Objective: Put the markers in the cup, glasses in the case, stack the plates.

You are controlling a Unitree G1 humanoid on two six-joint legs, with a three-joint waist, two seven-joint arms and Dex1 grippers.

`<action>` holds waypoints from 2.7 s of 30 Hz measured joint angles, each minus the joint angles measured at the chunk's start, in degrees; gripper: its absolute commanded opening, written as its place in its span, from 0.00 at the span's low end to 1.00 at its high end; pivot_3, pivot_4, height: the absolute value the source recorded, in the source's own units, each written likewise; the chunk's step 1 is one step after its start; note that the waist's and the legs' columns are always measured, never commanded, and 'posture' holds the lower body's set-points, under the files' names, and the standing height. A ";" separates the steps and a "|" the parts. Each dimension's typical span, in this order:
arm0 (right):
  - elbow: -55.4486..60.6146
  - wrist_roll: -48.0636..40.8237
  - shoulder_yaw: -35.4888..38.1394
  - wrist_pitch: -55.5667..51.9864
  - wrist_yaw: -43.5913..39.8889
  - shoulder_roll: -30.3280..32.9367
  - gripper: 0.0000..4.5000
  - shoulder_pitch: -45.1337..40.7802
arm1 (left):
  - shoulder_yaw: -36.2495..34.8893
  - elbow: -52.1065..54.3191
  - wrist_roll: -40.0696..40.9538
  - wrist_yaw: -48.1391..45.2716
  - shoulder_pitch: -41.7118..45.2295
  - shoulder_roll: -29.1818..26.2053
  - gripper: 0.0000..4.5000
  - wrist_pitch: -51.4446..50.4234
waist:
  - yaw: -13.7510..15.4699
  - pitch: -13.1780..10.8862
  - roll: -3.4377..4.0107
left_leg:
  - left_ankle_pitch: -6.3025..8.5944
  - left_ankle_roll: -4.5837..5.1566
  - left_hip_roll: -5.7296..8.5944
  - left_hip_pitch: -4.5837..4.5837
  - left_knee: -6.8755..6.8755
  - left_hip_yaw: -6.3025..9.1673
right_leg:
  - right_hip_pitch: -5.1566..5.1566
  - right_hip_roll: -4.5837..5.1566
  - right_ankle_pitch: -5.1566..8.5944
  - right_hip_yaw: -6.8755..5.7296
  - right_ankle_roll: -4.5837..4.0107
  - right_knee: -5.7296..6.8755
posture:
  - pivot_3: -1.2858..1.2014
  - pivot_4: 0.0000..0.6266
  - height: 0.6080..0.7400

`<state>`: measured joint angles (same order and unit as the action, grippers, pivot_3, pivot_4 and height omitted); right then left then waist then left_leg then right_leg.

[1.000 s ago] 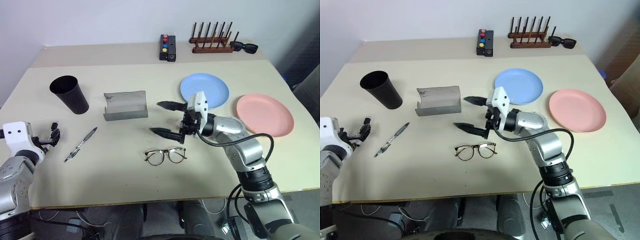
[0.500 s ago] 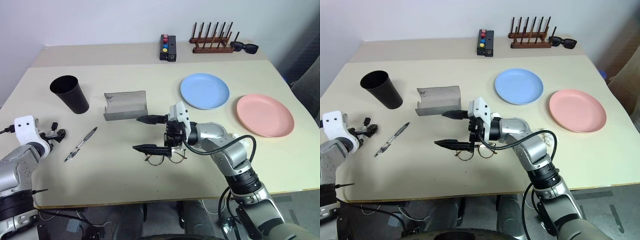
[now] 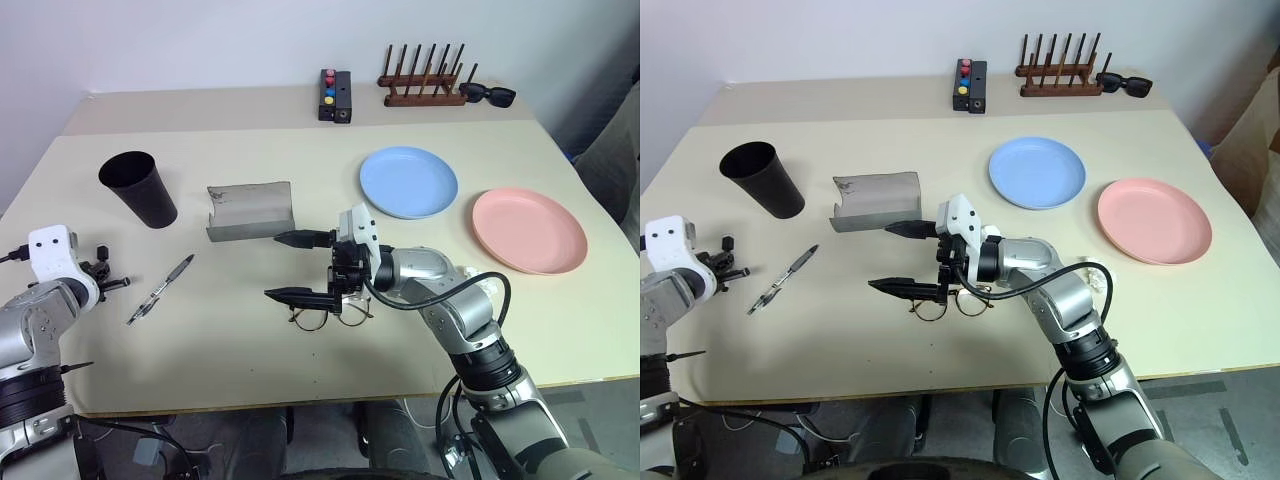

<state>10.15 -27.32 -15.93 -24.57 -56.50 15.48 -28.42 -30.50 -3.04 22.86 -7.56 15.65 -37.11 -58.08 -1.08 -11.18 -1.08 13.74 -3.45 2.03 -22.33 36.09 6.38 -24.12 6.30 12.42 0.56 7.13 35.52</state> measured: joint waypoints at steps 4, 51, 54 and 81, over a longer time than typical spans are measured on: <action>0.00 0.00 0.00 0.00 -0.02 0.02 1.00 0.00 | -0.53 -0.98 -1.90 2.73 0.40 1.38 0.01 5.04 | 0.02 0.00 -0.01 | -0.01 -0.03 0.00 -0.02 -0.01 0.01 | -0.04 0.00 0.00 0.00 0.00 0.00 | 0.52 0.24 0.95; -8.94 6.45 3.79 14.82 9.98 -8.12 1.00 -5.25 | 8.59 -28.21 -10.57 -1.85 22.22 9.69 0.01 68.75 | -0.08 0.00 -0.11 | -0.08 -0.12 0.02 -0.12 -0.04 0.01 | -0.15 -0.02 -0.06 0.00 0.04 0.01 | 0.52 0.24 0.95; -8.94 6.44 3.79 14.81 9.96 -8.12 1.00 -5.25 | 8.61 -28.28 -10.56 -1.77 22.18 9.70 0.01 68.75 | -0.06 0.00 -0.10 | -0.08 -0.12 0.02 -0.12 -0.03 0.01 | -0.15 -0.02 -0.06 0.00 0.04 0.01 | 0.52 0.24 0.95; -8.92 6.58 3.25 14.80 9.24 -6.87 1.00 -5.22 | 8.26 -10.30 2.53 -13.61 13.15 3.76 0.99 51.41 | -1.11 -0.01 -0.10 | -0.08 -0.12 0.00 -0.13 -0.08 0.02 | -0.18 -0.02 -0.06 0.02 0.04 0.05 | 0.52 0.24 0.95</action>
<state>1.23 -20.74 -12.68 -9.77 -47.26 8.62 -33.64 -22.23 -13.33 25.38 -21.17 28.80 -33.34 -6.67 -2.19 -11.18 -1.18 13.67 -3.57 2.03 -22.46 36.01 6.40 -24.30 6.27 12.36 0.59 7.16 35.57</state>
